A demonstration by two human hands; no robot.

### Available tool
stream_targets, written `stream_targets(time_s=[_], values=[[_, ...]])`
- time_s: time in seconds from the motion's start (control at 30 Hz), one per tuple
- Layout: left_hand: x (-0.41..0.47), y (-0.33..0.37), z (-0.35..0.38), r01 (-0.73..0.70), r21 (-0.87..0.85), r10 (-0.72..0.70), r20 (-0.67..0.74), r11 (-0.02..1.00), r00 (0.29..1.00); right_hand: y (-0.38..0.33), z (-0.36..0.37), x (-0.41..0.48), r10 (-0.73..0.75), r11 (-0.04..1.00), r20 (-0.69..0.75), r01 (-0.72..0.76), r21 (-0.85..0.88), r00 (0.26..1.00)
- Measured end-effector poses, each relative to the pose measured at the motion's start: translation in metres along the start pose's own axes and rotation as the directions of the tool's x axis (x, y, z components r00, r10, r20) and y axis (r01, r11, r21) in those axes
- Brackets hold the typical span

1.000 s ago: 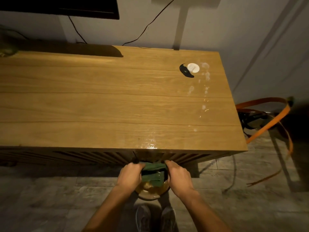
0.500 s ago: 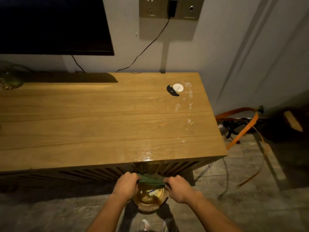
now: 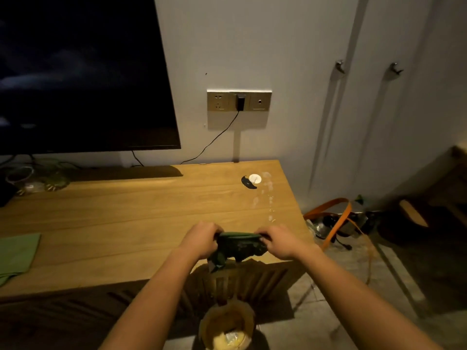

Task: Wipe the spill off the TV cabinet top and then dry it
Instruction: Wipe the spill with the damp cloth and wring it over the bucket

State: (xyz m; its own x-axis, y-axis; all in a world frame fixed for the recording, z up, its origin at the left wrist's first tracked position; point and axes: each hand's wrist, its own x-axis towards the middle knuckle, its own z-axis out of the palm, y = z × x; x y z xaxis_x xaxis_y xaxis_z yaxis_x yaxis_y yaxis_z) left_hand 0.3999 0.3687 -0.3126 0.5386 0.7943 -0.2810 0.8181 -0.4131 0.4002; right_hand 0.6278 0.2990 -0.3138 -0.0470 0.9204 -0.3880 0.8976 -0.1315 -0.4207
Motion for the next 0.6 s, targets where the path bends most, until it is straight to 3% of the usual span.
stream_targets(time_s=[0.2, 0.6], values=[[0.026, 0.022, -0.052, -0.029, -0.016, 0.028, -0.054, 0.999, 0.998, -0.001, -0.069, 0.016, -0.059, 0.998, -0.089, 0.057, -0.028, 0.994], [0.153, 0.053, -0.082, -0.027, -0.021, 0.025, -0.082, 0.999, 0.996, 0.069, -0.152, 0.103, -0.097, 0.995, -0.108, 0.095, -0.022, 0.989]])
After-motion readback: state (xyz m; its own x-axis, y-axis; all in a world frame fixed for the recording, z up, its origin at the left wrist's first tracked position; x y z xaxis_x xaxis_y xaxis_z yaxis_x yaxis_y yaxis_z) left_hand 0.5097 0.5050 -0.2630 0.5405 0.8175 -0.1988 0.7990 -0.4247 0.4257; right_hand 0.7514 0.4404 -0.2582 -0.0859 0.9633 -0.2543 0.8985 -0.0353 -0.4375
